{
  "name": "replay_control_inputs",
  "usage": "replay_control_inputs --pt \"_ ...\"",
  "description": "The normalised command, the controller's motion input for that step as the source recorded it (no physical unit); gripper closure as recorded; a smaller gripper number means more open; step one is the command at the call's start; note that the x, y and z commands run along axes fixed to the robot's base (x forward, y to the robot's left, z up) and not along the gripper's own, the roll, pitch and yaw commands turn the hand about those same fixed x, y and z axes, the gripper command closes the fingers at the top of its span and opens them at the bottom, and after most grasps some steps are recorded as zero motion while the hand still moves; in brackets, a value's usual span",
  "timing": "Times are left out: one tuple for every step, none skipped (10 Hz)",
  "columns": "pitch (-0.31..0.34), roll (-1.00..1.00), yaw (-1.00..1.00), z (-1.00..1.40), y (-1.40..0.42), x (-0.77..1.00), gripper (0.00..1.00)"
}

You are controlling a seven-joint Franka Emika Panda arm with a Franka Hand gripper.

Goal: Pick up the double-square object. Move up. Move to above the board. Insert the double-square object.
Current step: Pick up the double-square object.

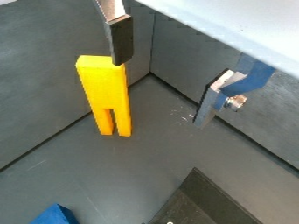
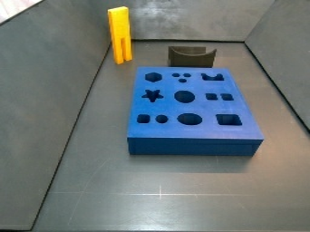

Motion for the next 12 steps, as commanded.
replay_control_inputs --pt "0.000 0.01 -0.09 0.00 0.00 -0.30 0.00" --pt "-0.029 0.00 -0.07 -0.04 -0.08 -0.66 0.00" --pt "-0.014 0.00 0.17 0.00 -0.13 -0.52 0.00" --pt "-0.001 0.00 0.41 0.00 -0.12 -0.42 0.00" --pt "-0.026 0.00 0.67 0.00 -0.09 -0.20 0.00" --pt "-0.027 0.00 0.76 0.00 -0.06 -0.27 0.00" --pt "-0.043 0.00 0.88 -0.07 -0.02 -0.31 0.00" --pt "-0.044 0.00 0.90 -0.13 -0.01 -0.26 0.00" --pt "0.000 0.09 0.89 -0.25 0.00 -0.25 0.00" --pt "0.000 0.11 0.90 -0.21 0.00 -0.17 0.00" --pt "0.000 0.09 0.88 -0.21 0.00 -0.05 0.00" --pt "0.000 0.04 0.64 -0.11 0.00 -0.08 0.00"
